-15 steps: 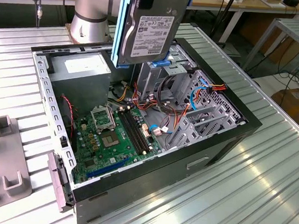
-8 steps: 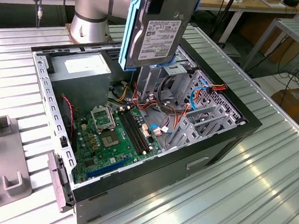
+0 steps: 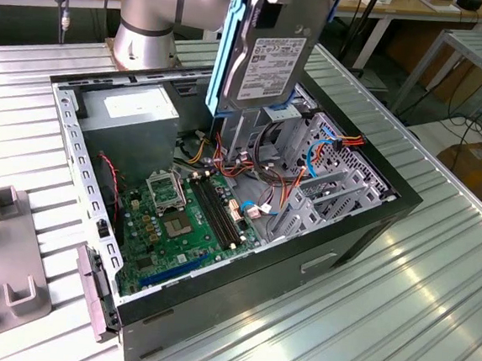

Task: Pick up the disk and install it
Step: 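Insert the disk into the insertion slot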

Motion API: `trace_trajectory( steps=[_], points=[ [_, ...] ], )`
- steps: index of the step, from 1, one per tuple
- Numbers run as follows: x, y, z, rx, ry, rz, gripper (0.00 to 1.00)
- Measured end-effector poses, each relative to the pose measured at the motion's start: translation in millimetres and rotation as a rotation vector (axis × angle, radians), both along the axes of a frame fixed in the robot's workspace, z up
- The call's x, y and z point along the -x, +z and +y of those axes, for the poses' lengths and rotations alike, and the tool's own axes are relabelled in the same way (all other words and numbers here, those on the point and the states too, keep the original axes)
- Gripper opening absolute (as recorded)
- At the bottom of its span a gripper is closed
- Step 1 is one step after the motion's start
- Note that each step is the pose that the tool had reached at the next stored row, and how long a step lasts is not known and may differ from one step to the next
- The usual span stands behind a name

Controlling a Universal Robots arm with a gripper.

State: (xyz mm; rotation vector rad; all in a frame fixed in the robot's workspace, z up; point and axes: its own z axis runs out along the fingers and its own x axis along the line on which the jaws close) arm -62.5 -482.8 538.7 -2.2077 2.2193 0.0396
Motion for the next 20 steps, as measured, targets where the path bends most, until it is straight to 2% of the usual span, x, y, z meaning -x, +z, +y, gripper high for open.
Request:
trace_trajectory(
  steps=[6, 8, 13, 16, 18, 20],
  points=[
    [-0.2, -0.4, -9.7, 0.0001, -0.001, 0.0000, 0.37],
    [-0.2, -0.4, -17.1, 0.0003, -0.002, 0.0000, 0.37],
    [-0.3, -0.6, -30.2, 0.0003, -0.003, 0.0000, 0.37],
    [-0.3, -0.6, -36.7, 0.0005, -0.004, 0.0000, 0.37],
    [-0.4, -0.8, -46.4, 0.0005, -0.005, 0.0000, 0.37],
    [-0.4, -0.7, -50.9, 0.0007, -0.006, 0.0000, 0.37]
  ],
)
